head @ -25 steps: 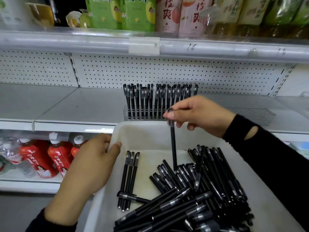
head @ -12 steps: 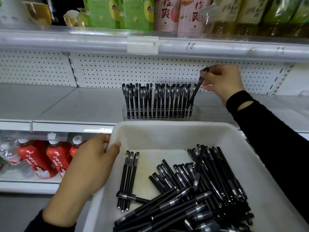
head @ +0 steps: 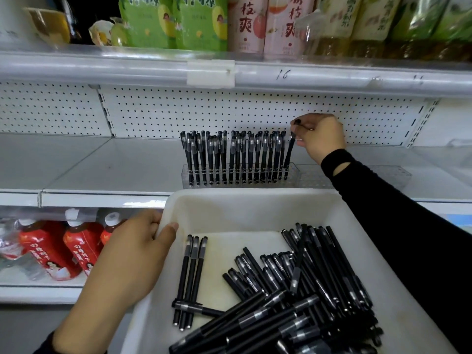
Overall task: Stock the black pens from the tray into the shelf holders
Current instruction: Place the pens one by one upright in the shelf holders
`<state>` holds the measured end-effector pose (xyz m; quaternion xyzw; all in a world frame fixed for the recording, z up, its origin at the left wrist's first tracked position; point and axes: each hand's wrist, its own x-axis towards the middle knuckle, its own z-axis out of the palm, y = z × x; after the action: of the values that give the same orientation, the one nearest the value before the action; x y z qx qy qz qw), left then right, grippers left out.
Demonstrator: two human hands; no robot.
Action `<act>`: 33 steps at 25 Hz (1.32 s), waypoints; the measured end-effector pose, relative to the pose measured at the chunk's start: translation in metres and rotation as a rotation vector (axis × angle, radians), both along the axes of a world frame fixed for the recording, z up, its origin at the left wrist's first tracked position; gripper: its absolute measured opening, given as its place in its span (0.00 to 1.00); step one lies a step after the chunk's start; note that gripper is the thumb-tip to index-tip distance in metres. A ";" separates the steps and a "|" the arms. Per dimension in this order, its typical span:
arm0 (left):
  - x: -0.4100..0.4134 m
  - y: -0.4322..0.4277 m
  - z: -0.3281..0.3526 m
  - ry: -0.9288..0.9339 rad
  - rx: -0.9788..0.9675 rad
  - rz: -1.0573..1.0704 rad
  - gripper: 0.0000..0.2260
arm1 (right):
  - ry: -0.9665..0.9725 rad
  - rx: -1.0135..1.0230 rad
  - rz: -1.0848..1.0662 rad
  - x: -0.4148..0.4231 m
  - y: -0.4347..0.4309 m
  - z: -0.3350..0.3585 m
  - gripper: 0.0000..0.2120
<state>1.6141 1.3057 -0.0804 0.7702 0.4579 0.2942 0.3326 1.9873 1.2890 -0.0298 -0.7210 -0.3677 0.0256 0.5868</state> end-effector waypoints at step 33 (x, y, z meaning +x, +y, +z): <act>-0.001 0.001 -0.003 -0.003 0.004 -0.002 0.06 | -0.170 -0.586 -0.129 0.006 0.030 -0.011 0.17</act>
<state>1.6127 1.3072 -0.0831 0.7710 0.4560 0.2958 0.3319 1.9931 1.3187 -0.0409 -0.8809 -0.3457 0.0327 0.3217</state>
